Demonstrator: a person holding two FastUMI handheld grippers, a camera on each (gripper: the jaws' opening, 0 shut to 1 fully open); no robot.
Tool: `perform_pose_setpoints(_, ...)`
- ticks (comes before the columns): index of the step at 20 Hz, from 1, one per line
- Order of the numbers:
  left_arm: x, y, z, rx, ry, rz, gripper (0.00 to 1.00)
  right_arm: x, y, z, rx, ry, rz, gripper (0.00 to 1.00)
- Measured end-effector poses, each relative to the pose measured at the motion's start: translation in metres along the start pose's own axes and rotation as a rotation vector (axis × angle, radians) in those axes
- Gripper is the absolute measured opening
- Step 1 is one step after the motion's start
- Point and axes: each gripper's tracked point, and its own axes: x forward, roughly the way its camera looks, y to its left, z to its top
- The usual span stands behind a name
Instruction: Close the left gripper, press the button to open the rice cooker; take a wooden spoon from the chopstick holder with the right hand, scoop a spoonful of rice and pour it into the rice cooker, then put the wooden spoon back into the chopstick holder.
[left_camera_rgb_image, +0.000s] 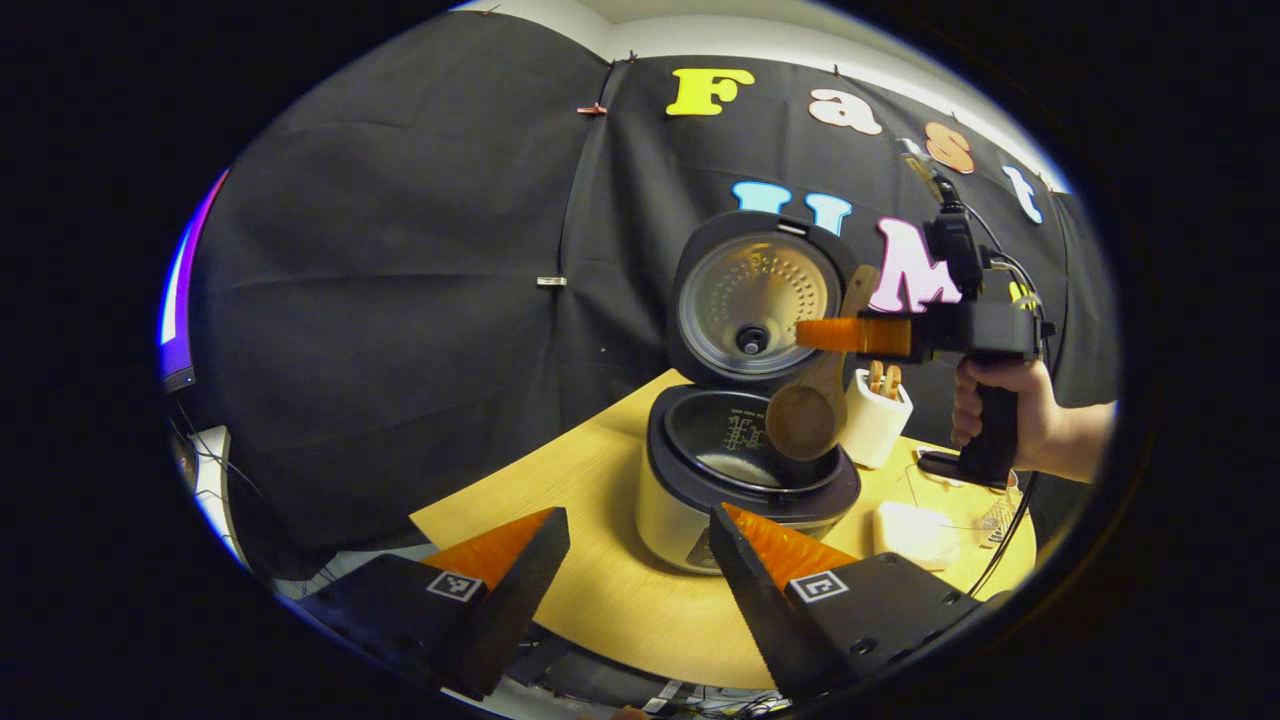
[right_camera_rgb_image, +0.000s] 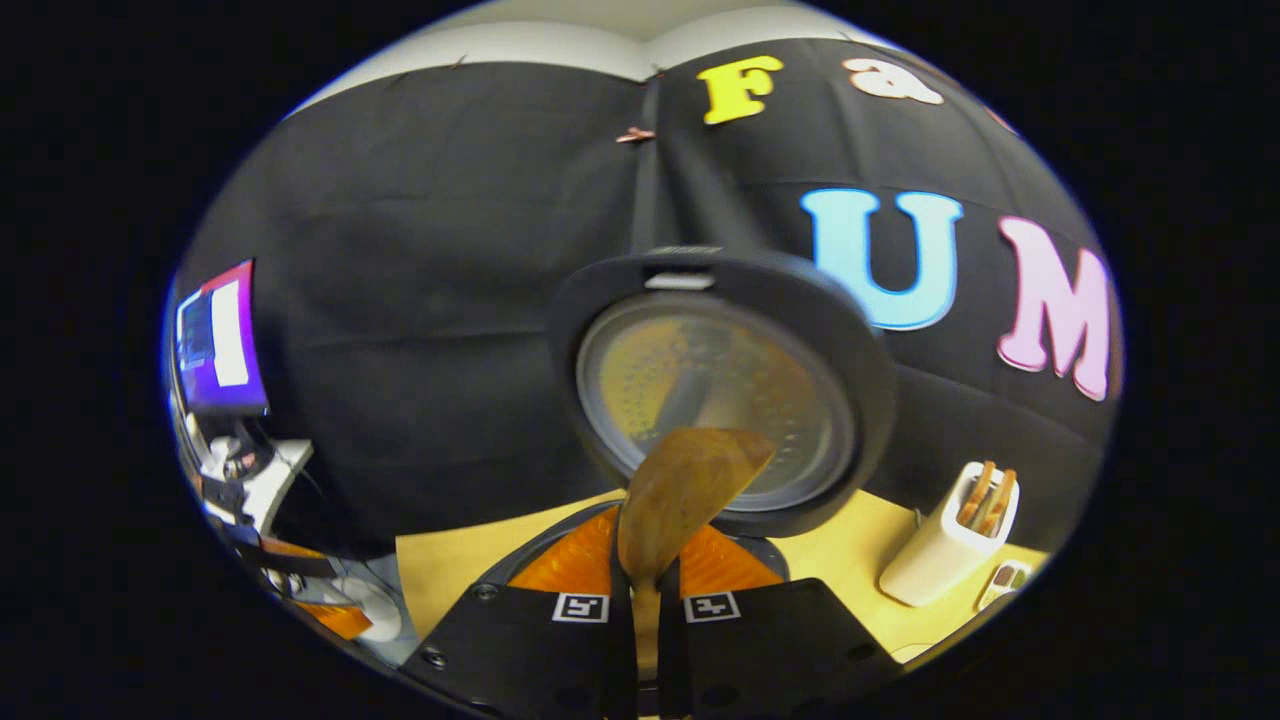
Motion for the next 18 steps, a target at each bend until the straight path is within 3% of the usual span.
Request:
perform_pose_setpoints(3, -0.002, -0.017, 0.008, 0.014, -0.013, -0.036, 0.96, -0.037, -0.039, 0.034, 0.116, -0.08, -0.094, 0.12)
perform_pose_setpoints(9, -0.006, -0.07, 0.034, 0.014, -0.054, -0.133, 0.96, -0.136, -0.14, 0.058, 0.282, -0.156, -0.299, 0.12)
perform_pose_setpoints(15, -0.012, -0.128, 0.047, -0.01, -0.047, -0.227, 0.96, -0.248, -0.237, 0.039, 0.363, -0.182, -0.528, 0.12)
perform_pose_setpoints(18, -0.008, -0.155, 0.056, 0.032, -0.054, -0.251, 0.95, -0.3, -0.288, 0.022, 0.398, -0.185, -0.639, 0.12)
